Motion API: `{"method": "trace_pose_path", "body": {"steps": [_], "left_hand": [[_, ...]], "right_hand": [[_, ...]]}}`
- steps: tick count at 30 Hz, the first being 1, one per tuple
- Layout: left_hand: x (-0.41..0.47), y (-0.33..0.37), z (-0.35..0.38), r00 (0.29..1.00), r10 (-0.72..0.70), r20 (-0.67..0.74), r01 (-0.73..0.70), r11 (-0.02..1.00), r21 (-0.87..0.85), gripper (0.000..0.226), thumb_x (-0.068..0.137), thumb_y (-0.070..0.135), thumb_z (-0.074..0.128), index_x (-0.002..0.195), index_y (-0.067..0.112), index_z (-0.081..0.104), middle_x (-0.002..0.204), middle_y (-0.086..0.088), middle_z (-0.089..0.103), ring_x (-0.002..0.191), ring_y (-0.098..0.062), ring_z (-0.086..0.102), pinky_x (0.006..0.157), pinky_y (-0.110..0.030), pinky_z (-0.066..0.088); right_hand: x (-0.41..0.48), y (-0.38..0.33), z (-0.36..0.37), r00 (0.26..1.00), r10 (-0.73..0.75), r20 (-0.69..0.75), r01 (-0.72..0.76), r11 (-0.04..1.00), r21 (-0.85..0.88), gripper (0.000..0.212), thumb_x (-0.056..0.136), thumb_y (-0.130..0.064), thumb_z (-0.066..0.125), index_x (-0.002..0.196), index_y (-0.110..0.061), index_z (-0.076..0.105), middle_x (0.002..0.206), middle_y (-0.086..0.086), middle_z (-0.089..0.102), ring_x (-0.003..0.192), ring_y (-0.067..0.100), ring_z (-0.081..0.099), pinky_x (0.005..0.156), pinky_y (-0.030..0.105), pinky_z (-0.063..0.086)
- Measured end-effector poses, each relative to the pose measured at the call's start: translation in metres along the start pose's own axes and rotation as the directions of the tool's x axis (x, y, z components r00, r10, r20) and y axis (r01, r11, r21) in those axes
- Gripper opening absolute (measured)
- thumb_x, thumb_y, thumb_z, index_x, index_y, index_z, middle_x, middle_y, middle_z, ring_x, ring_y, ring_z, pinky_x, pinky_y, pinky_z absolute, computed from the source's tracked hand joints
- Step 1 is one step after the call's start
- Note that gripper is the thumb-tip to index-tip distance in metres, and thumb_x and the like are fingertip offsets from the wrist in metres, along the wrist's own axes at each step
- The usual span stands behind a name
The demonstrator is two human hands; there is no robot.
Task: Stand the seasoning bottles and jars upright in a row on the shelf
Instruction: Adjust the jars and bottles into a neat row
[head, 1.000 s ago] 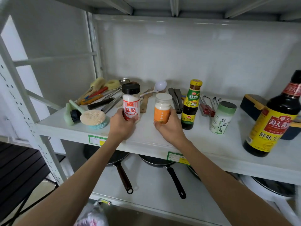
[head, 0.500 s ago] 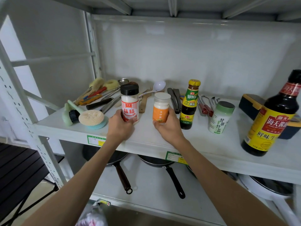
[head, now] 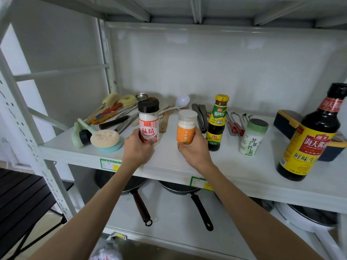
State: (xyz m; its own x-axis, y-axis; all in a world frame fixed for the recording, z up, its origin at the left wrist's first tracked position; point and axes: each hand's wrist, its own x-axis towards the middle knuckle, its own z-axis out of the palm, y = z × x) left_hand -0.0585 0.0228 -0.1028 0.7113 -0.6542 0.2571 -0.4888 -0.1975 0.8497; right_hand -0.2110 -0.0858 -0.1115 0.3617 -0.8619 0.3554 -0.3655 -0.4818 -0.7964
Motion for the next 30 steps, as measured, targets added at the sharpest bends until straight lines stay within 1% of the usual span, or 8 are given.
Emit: {"method": "trace_pose_path", "body": {"steps": [6,9,14,18,21,23,26,30], "left_hand": [[-0.002,0.002,0.0,1.0,0.009,-0.014,-0.009,1.0,0.008,0.056,0.084,0.028,0.075,0.132,0.014,0.051,0.126,-0.005,0.065,0.113,-0.023,0.061,0.09,-0.032,0.047],[-0.002,0.002,-0.001,1.0,-0.004,-0.008,0.004,1.0,0.008,0.057,0.084,0.029,0.075,0.133,0.014,0.05,0.126,-0.004,0.064,0.113,-0.023,0.06,0.091,-0.033,0.047],[0.0,0.003,0.0,1.0,-0.009,0.011,0.008,1.0,0.015,0.056,0.085,0.026,0.073,0.134,0.014,0.048,0.127,-0.005,0.063,0.116,-0.025,0.058,0.094,-0.036,0.047],[0.0,0.003,0.001,1.0,0.001,0.012,-0.001,1.0,0.03,0.057,0.085,0.028,0.073,0.134,0.014,0.048,0.127,-0.006,0.063,0.115,-0.025,0.059,0.093,-0.036,0.047],[0.0,0.003,0.001,1.0,0.0,0.009,0.0,0.999,0.033,0.057,0.085,0.026,0.073,0.134,0.013,0.048,0.127,-0.006,0.063,0.115,-0.026,0.059,0.093,-0.037,0.047],[0.0,0.004,0.001,1.0,0.004,0.002,-0.004,0.999,0.049,0.055,0.085,0.026,0.072,0.133,0.013,0.048,0.126,-0.007,0.064,0.114,-0.027,0.059,0.092,-0.037,0.047],[0.0,0.003,0.001,1.0,-0.001,0.002,0.001,0.999,0.047,0.055,0.084,0.026,0.073,0.132,0.013,0.049,0.125,-0.006,0.064,0.114,-0.027,0.059,0.091,-0.036,0.046],[0.0,0.003,0.001,1.0,0.005,-0.001,-0.004,0.998,0.059,0.054,0.084,0.026,0.073,0.131,0.013,0.049,0.124,-0.007,0.064,0.112,-0.027,0.06,0.09,-0.036,0.047]], "right_hand": [[-0.008,-0.006,-0.002,0.999,-0.013,-0.048,0.008,0.995,-0.099,0.063,0.077,-0.025,0.074,0.131,-0.016,0.044,0.115,0.01,0.064,0.1,0.027,0.065,0.084,0.038,0.056],[-0.013,-0.011,-0.006,0.999,-0.006,-0.039,0.001,0.993,-0.114,0.061,0.082,-0.022,0.074,0.133,-0.011,0.043,0.116,0.012,0.064,0.102,0.029,0.065,0.086,0.036,0.055],[-0.031,-0.011,-0.015,0.999,0.016,0.041,-0.008,0.982,-0.189,0.045,0.089,-0.017,0.066,0.129,-0.007,0.048,0.117,0.013,0.065,0.107,0.031,0.064,0.088,0.033,0.052],[-0.042,-0.008,-0.034,0.994,0.047,-0.099,-0.062,0.987,-0.151,0.027,0.09,-0.012,0.061,0.115,-0.001,0.06,0.104,0.013,0.066,0.099,0.028,0.063,0.079,0.026,0.047],[-0.038,-0.005,-0.051,0.961,-0.015,-0.275,-0.021,0.991,-0.13,0.018,0.082,-0.001,0.059,0.1,-0.002,0.056,0.094,0.014,0.061,0.093,0.03,0.059,0.075,0.033,0.047],[-0.03,-0.001,-0.055,0.941,-0.021,-0.337,-0.023,0.992,-0.125,0.03,0.075,0.0,0.063,0.102,-0.004,0.048,0.104,0.014,0.052,0.101,0.029,0.05,0.084,0.04,0.046],[-0.021,0.005,-0.06,0.957,0.028,-0.29,-0.065,0.991,-0.119,0.052,0.072,-0.009,0.069,0.114,-0.004,0.039,0.117,0.013,0.041,0.112,0.028,0.039,0.099,0.046,0.039],[-0.014,0.019,-0.065,0.978,0.116,-0.173,-0.124,0.992,-0.036,0.071,0.071,-0.027,0.075,0.125,-0.013,0.031,0.123,0.009,0.045,0.117,0.028,0.048,0.099,0.048,0.045]]}}
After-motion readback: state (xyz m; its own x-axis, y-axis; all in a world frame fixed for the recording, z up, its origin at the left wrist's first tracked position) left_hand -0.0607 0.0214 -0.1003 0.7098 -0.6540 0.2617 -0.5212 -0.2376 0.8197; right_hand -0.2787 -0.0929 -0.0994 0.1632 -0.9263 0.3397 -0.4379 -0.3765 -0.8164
